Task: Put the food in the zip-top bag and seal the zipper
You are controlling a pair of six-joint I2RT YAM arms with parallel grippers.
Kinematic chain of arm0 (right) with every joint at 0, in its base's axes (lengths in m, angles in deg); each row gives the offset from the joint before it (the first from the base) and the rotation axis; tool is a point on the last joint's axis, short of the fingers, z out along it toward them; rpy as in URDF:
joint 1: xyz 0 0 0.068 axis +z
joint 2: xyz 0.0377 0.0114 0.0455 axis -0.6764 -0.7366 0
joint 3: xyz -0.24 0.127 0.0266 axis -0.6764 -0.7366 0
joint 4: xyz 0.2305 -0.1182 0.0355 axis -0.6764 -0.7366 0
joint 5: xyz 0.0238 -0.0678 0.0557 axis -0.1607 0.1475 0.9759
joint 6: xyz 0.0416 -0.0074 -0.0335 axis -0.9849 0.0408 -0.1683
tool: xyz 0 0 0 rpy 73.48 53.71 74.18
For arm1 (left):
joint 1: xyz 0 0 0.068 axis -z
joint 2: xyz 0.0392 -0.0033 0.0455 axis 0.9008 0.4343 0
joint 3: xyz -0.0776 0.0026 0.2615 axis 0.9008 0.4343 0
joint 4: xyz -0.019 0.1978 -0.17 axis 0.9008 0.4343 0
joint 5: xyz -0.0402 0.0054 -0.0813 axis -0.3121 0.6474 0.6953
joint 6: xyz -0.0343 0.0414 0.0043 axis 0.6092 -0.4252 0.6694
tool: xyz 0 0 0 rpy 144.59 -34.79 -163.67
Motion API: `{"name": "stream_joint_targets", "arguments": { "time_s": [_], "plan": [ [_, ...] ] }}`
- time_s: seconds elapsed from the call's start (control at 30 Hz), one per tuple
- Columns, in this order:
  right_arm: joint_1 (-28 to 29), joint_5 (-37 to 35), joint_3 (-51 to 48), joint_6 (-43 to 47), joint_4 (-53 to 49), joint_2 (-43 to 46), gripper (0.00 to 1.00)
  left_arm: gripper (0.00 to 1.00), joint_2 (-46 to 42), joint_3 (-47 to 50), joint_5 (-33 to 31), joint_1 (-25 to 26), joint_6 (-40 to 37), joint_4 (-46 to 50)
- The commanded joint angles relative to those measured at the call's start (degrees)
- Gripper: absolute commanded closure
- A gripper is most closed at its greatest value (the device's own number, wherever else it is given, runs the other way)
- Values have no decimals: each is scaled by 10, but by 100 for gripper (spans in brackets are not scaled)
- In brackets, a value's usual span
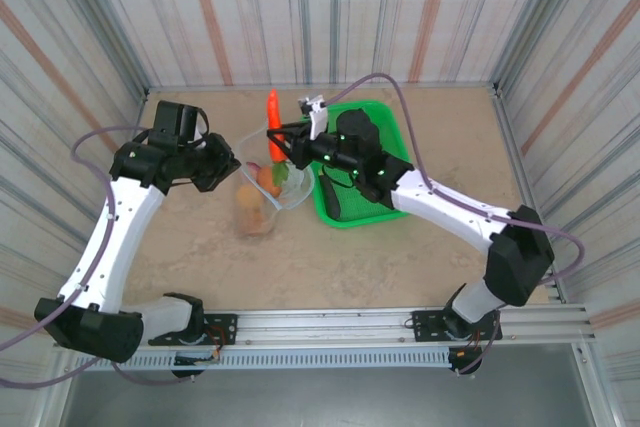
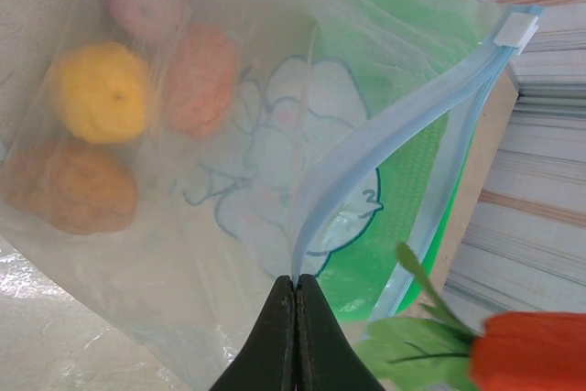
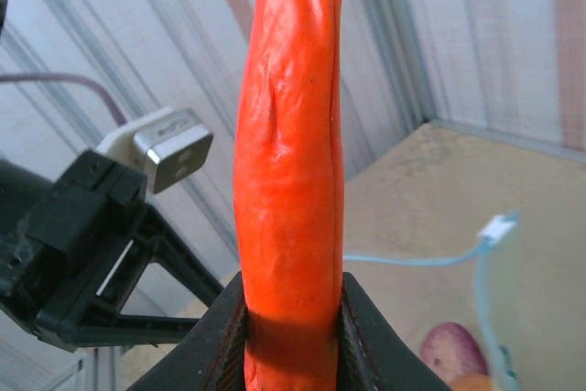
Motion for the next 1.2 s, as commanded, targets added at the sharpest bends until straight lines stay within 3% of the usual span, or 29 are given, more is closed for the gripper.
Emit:
{"name": "stream_joint_targets", "arguments": {
  "time_s": [0.0, 0.23, 0.27, 0.4, 0.57, 0.67, 0.73, 0.83, 0.97, 1.17],
  "plan": [
    [13, 14, -24, 13, 105, -33, 78, 100, 1, -20, 4, -3, 3, 20],
    [19, -5, -94, -44, 205, -73, 75, 100, -5, -26, 5, -4, 15, 17],
    [21, -5, -97, -51, 206, -78, 72, 100, -6, -26, 6, -3, 17, 17],
    [17, -1, -91, -60, 183, -66, 35, 100, -6, -33, 4, -3, 27, 23],
    [-10, 12, -82, -54, 109, 0, 20, 100, -14, -40, -4, -3, 38, 34],
    [-34, 28, -71, -51, 44, 34, 19, 100, -17, -42, 4, -4, 45, 36],
    [-54, 3, -65, -51, -22, 62, 20, 100, -16, -45, 11, -3, 49, 39],
    [-104, -90, -28, -65, -203, 88, 25, 100, -17, -45, 18, 0, 55, 43],
    [-177, -117, 14, -76, -398, 66, 35, 100, -16, -54, 29, 3, 55, 54],
    [-193, -63, -2, -103, -444, -26, 39, 100, -9, -59, 35, 11, 51, 54]
  ]
}}
